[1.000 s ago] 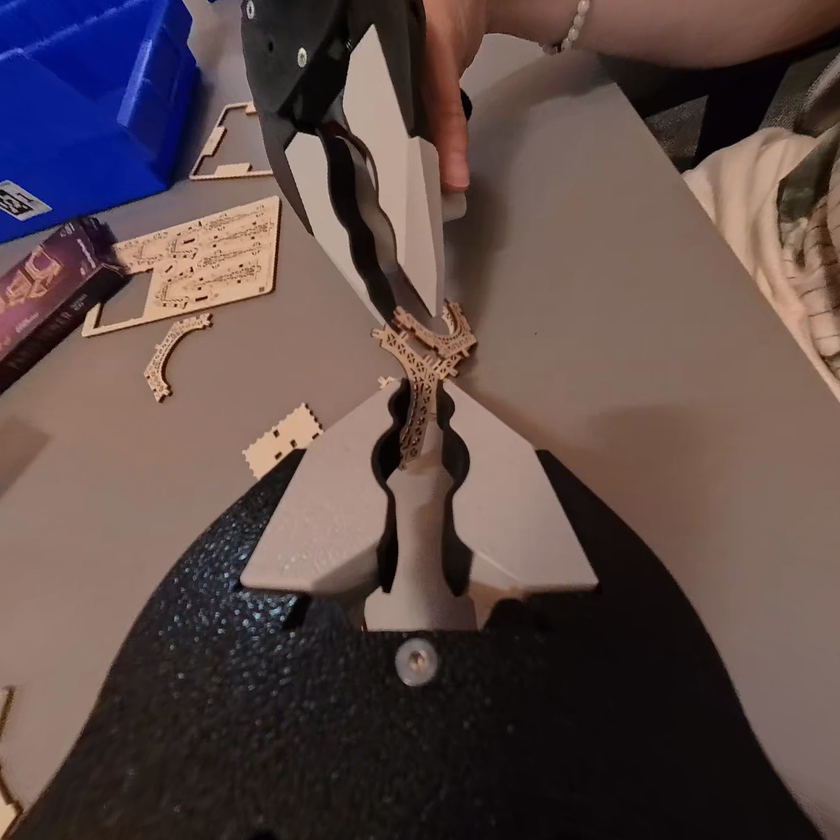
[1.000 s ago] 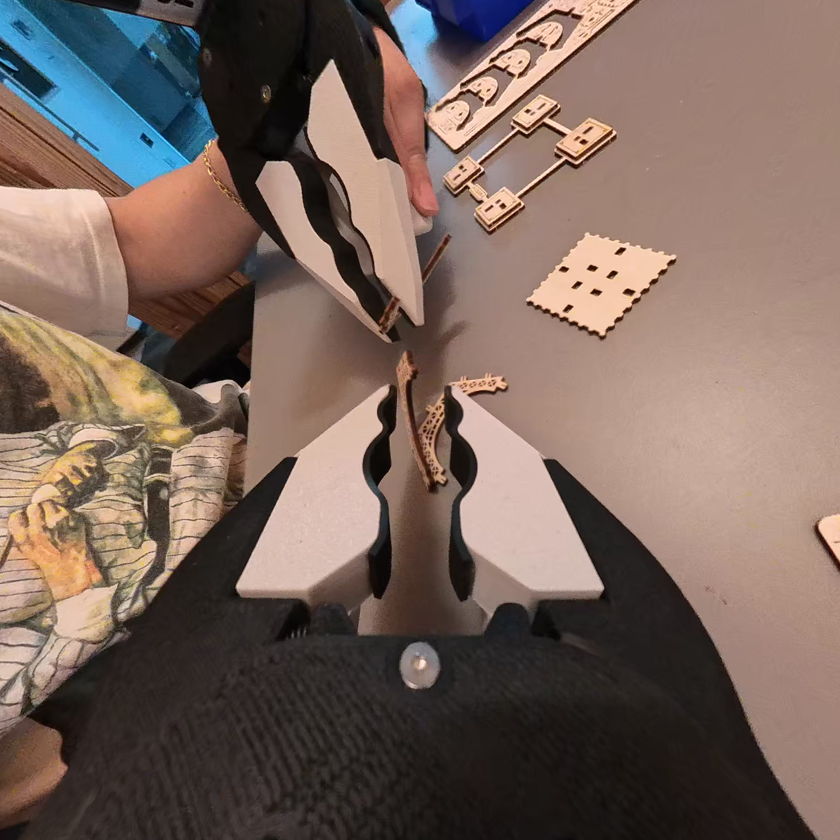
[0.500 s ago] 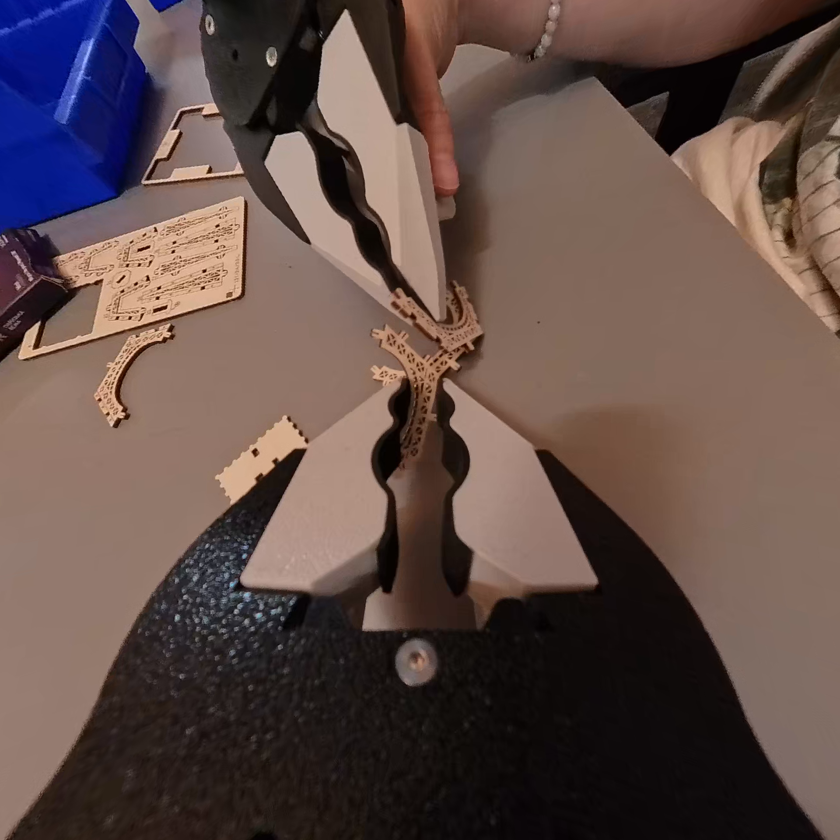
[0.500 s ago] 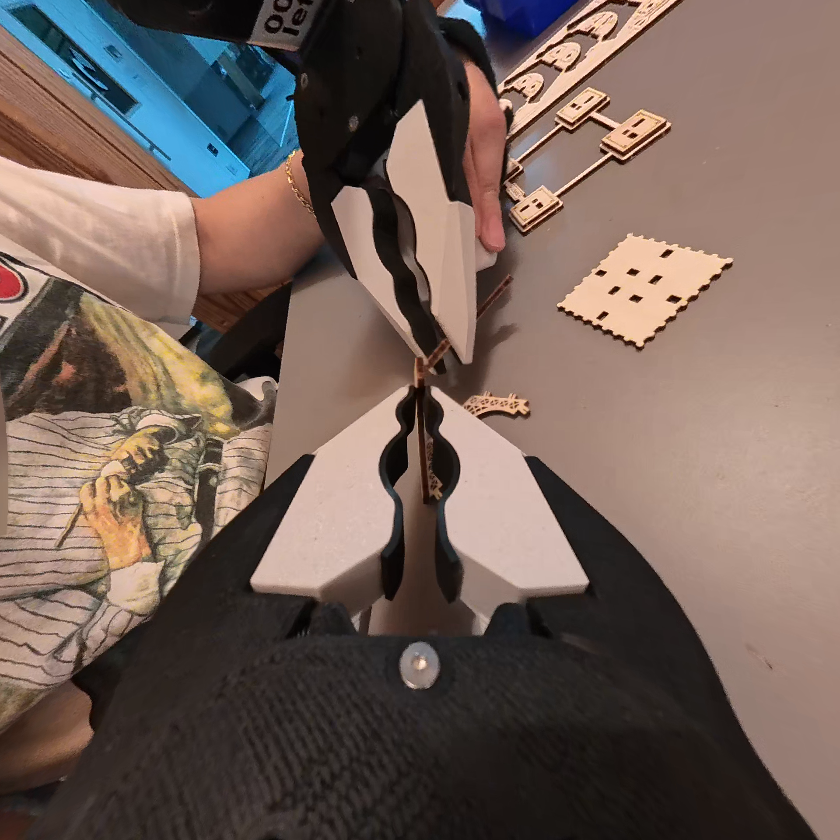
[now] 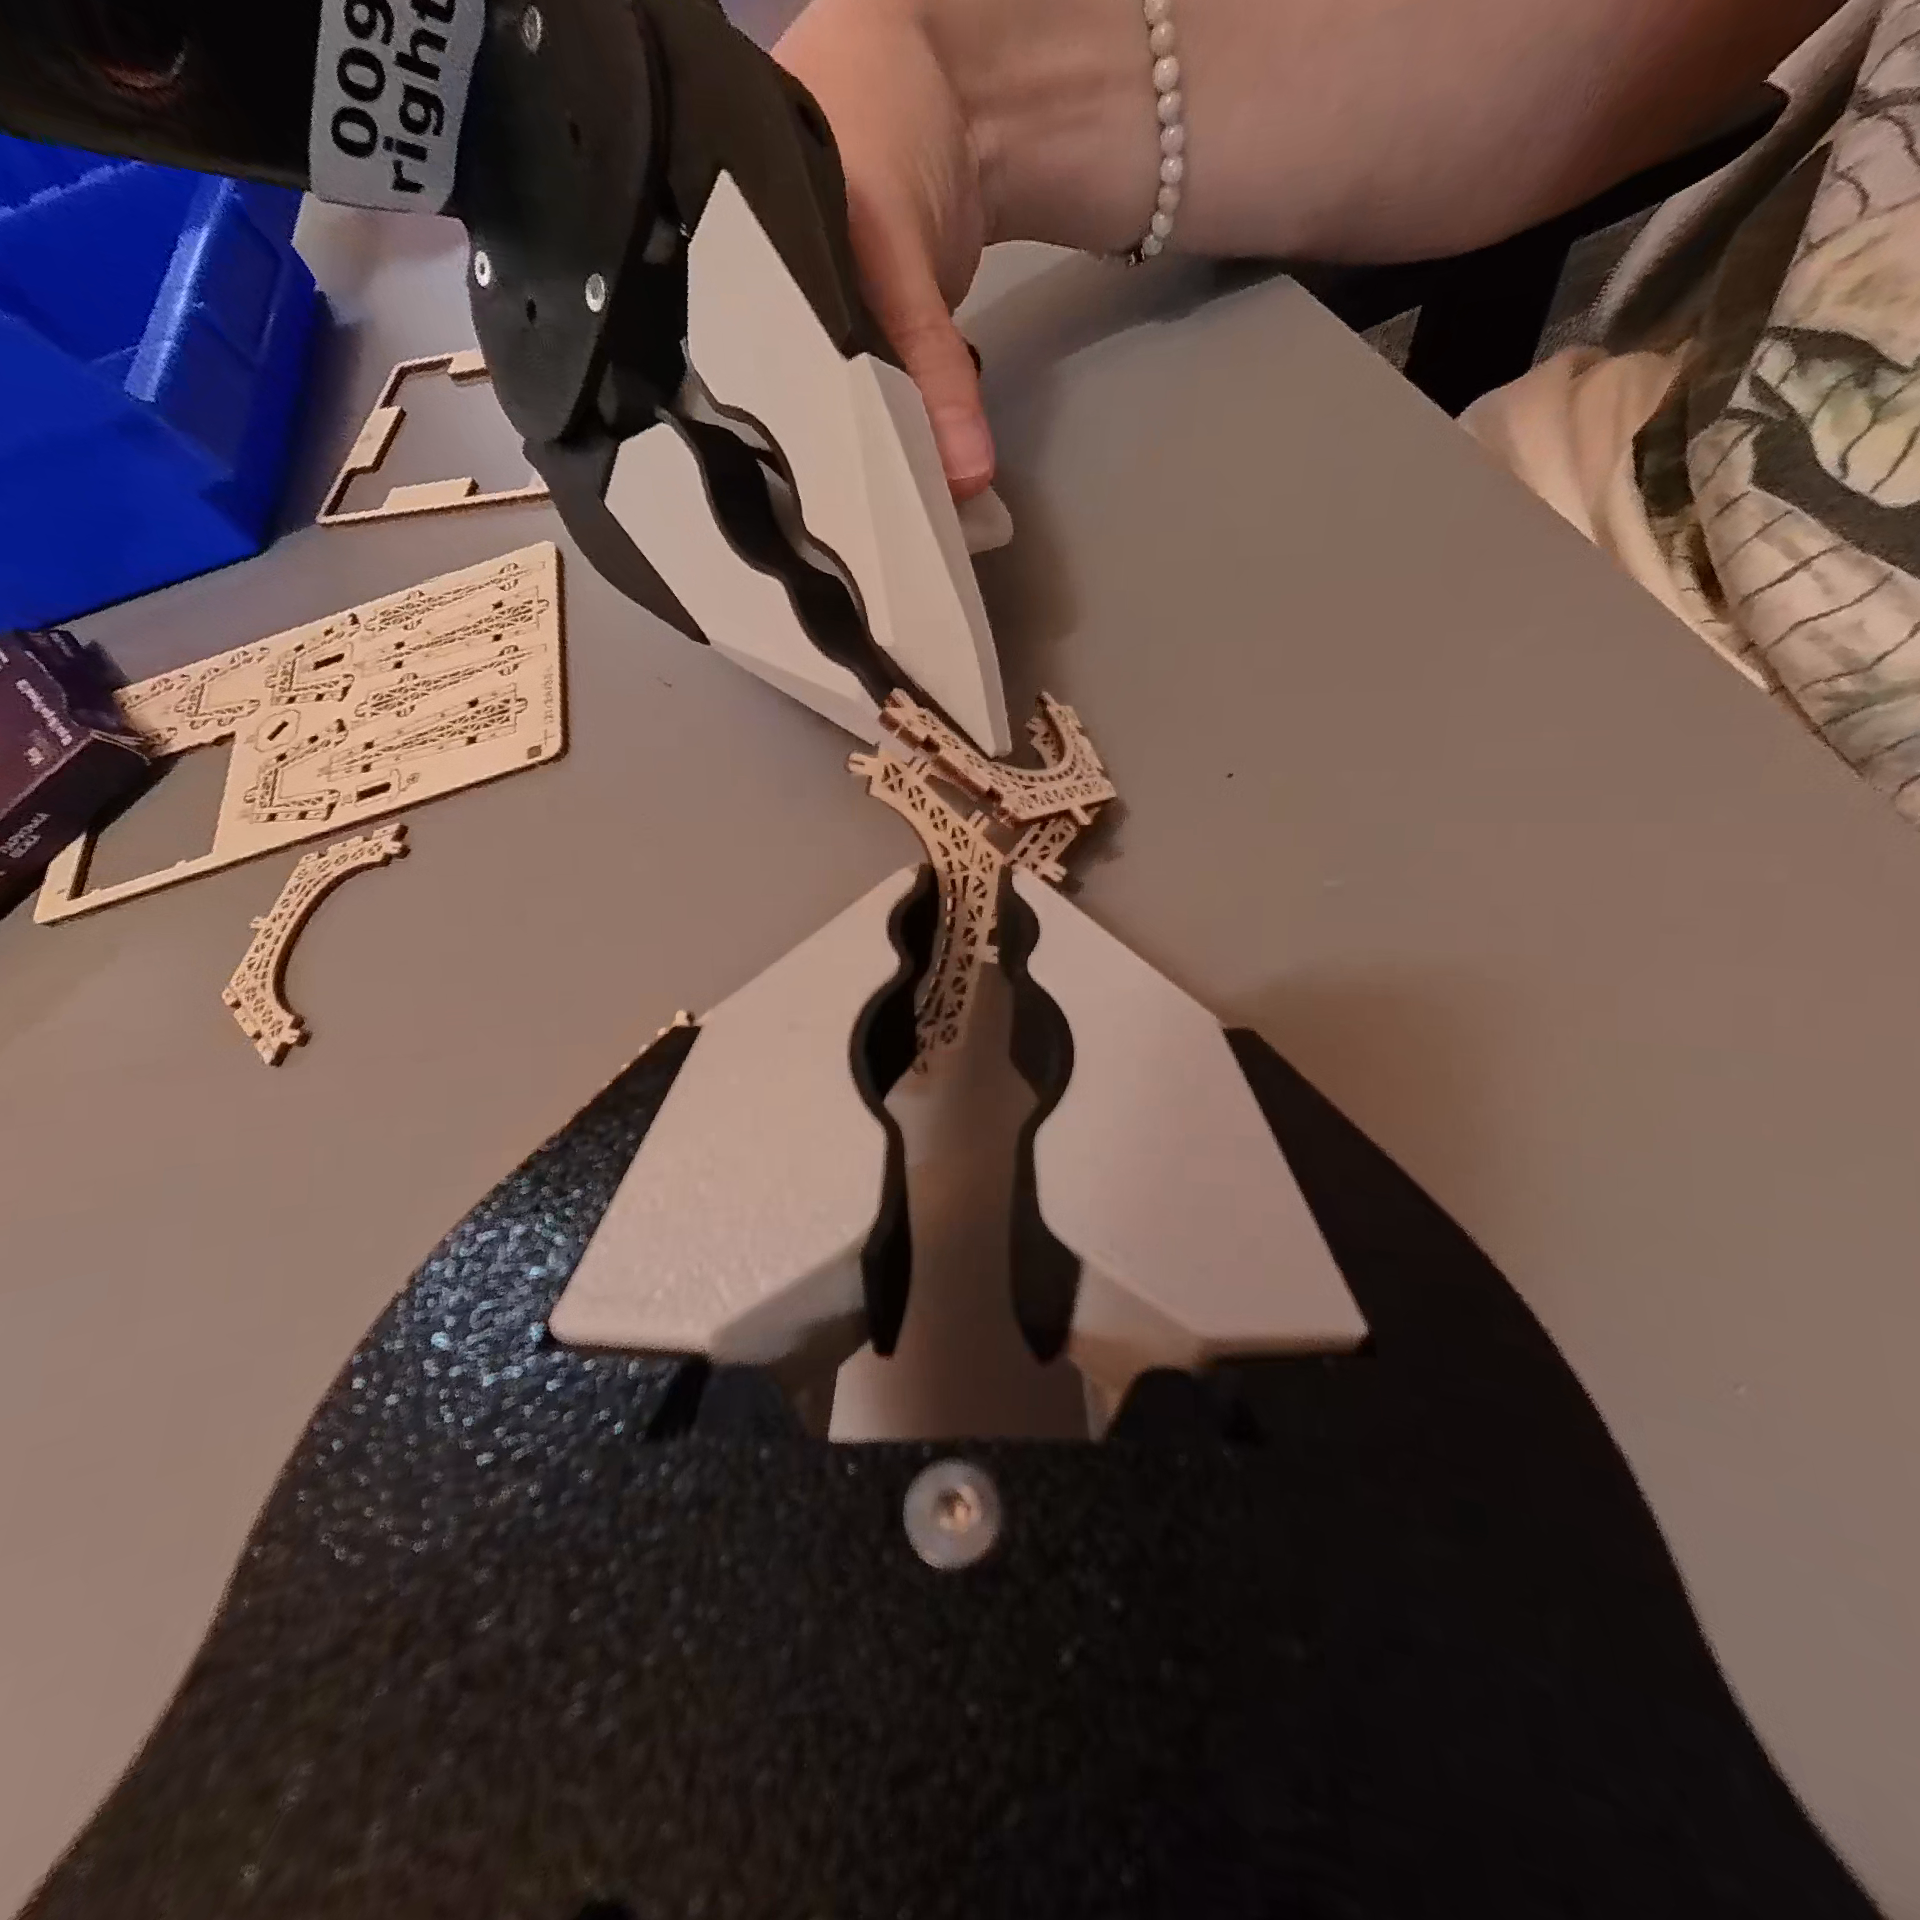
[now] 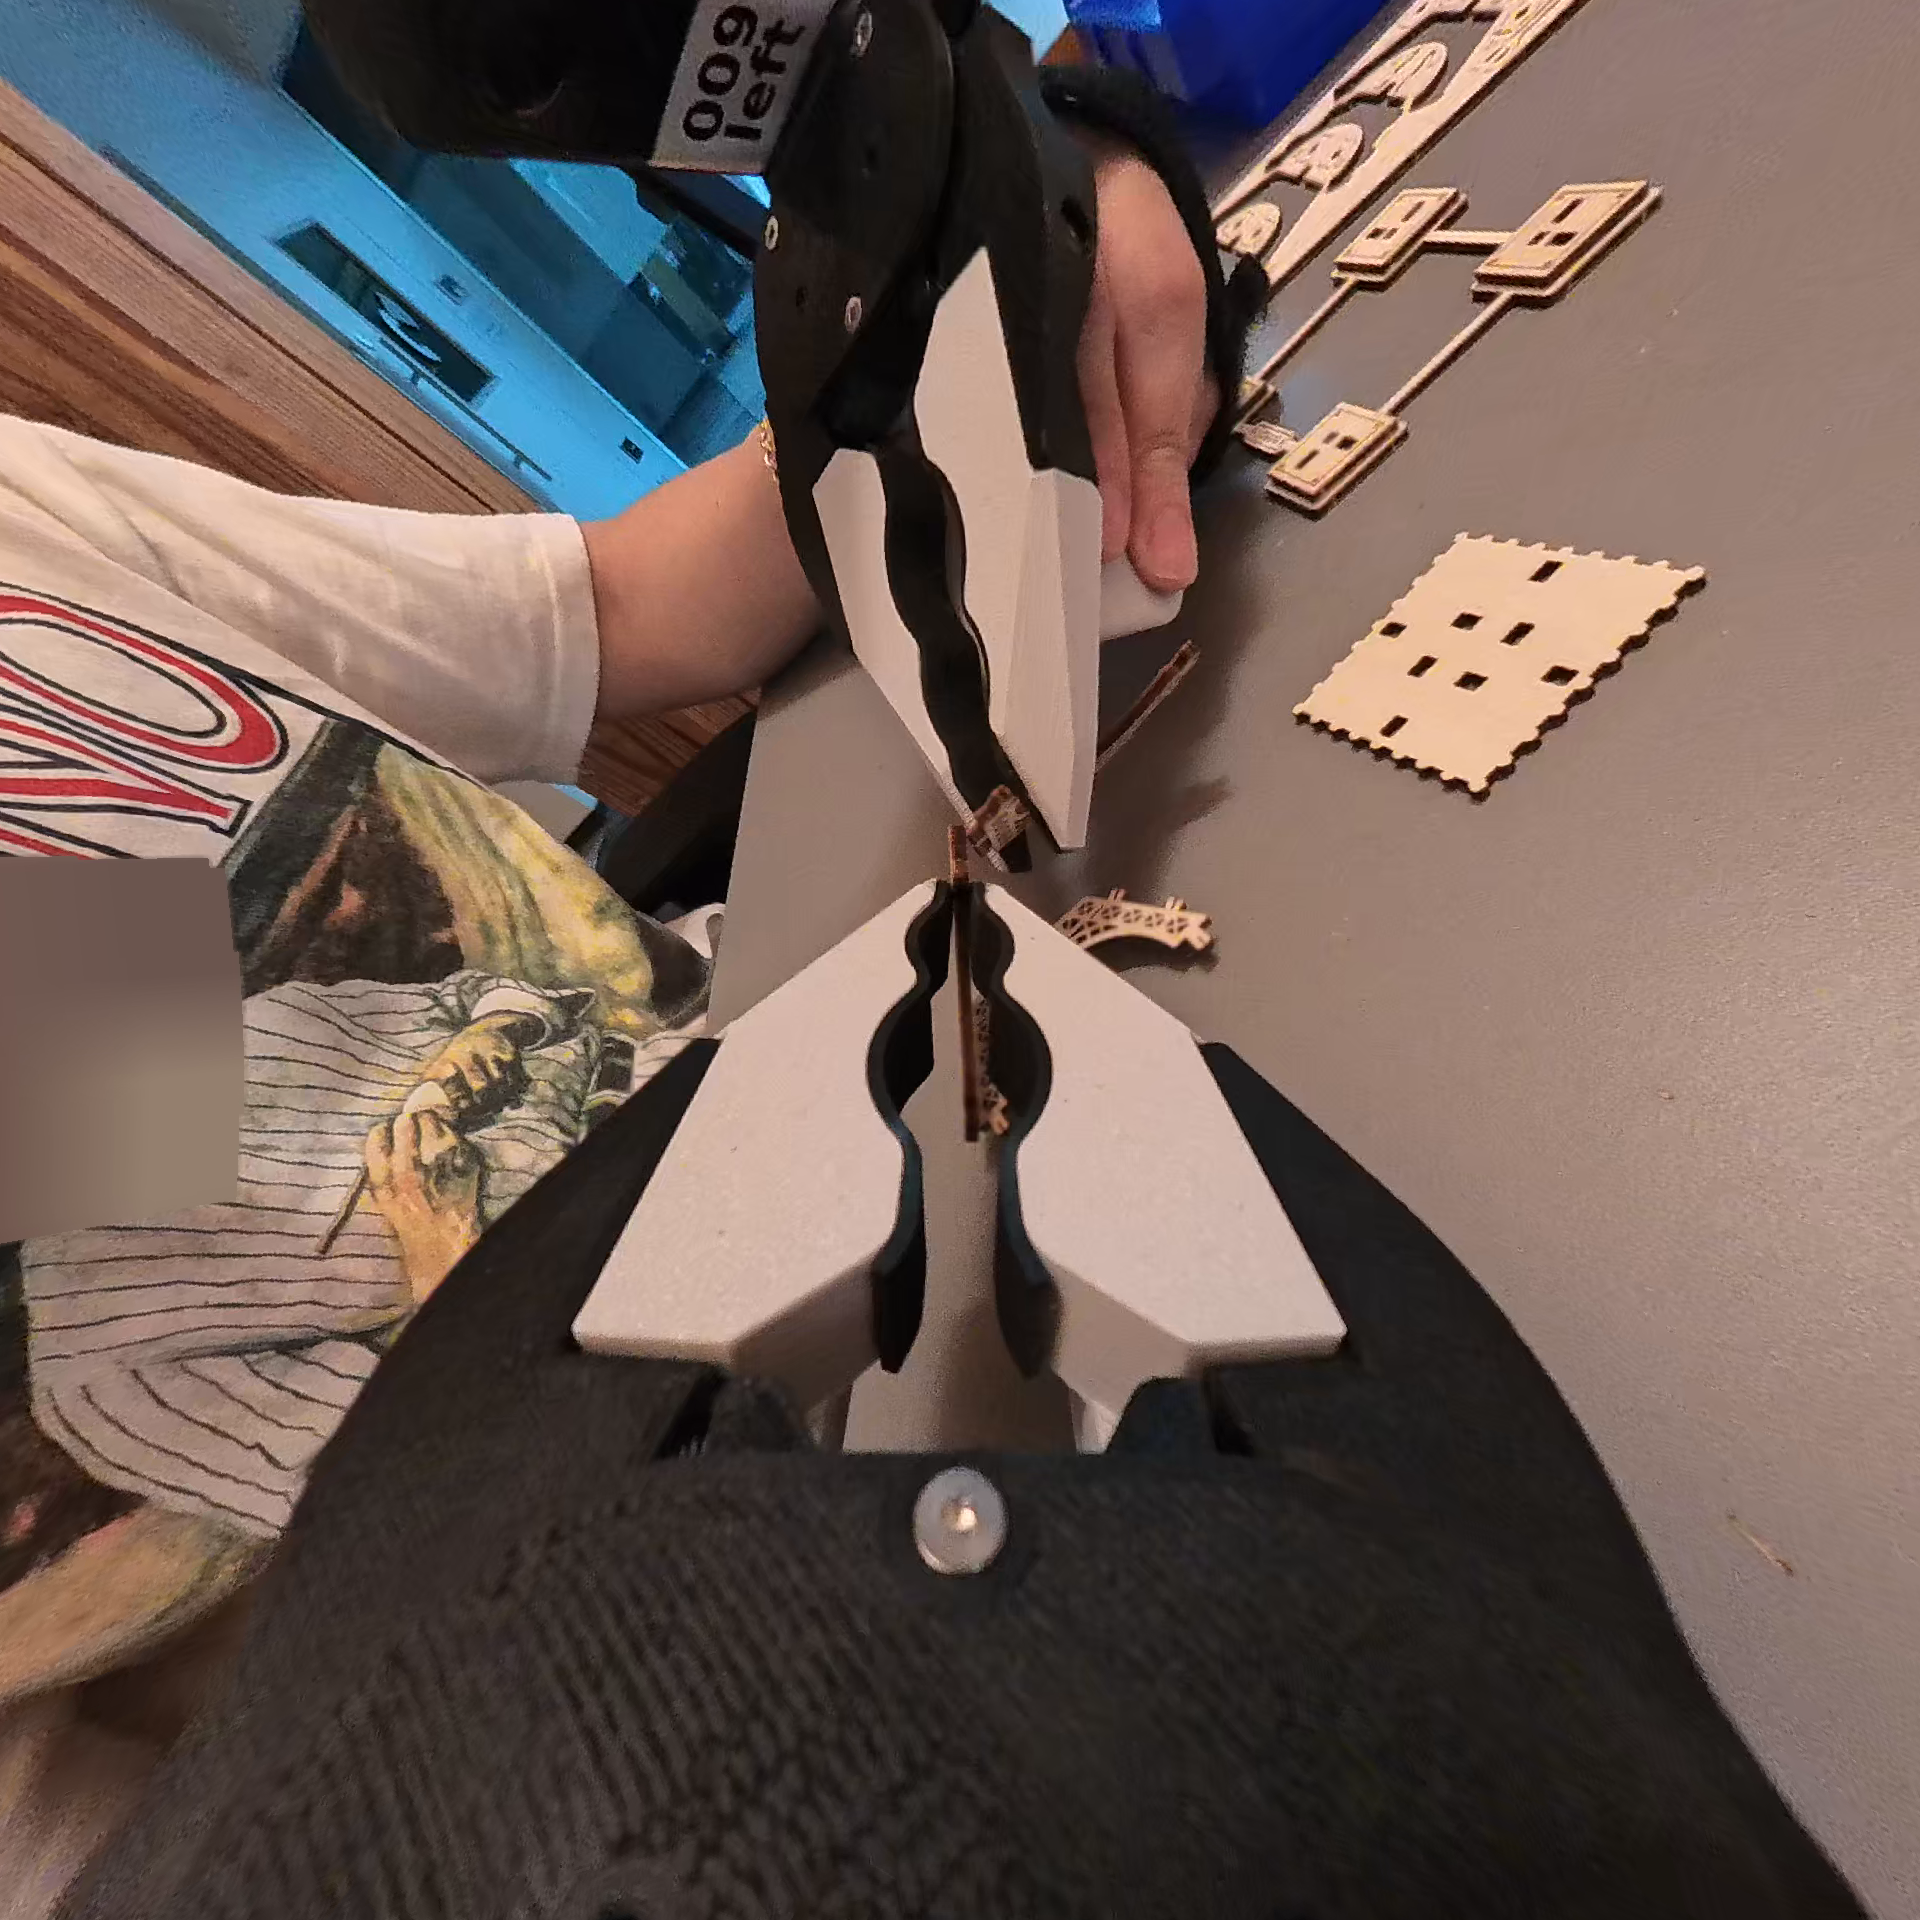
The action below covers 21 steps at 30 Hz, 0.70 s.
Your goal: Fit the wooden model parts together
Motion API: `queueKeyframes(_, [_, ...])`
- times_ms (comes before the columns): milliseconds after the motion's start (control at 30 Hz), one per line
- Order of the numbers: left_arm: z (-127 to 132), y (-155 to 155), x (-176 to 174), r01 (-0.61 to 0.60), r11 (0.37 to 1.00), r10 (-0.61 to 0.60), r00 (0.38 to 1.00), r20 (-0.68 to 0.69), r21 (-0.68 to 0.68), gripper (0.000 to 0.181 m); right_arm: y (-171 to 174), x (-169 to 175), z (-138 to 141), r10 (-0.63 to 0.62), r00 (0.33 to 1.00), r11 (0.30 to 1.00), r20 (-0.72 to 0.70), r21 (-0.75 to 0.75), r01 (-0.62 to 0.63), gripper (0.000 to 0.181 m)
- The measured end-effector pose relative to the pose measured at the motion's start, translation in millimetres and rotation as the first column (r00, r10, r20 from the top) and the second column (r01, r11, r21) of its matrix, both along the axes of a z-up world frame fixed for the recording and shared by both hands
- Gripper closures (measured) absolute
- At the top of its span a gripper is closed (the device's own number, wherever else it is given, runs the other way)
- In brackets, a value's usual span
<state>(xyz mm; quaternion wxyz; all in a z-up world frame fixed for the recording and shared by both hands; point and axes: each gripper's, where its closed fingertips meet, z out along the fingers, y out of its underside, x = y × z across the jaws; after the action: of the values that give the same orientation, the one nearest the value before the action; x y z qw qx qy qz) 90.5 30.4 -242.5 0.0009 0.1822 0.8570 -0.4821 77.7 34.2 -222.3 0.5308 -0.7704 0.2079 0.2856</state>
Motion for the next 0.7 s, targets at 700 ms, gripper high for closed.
queueKeyframes(700, [-7,12,-10,0.076,0.995,-0.073,0.996,-0.040,0.070,0.172,8,-7,-11,0.057,0.998,0.995,0.026,-0.077,-0.055,0.181])
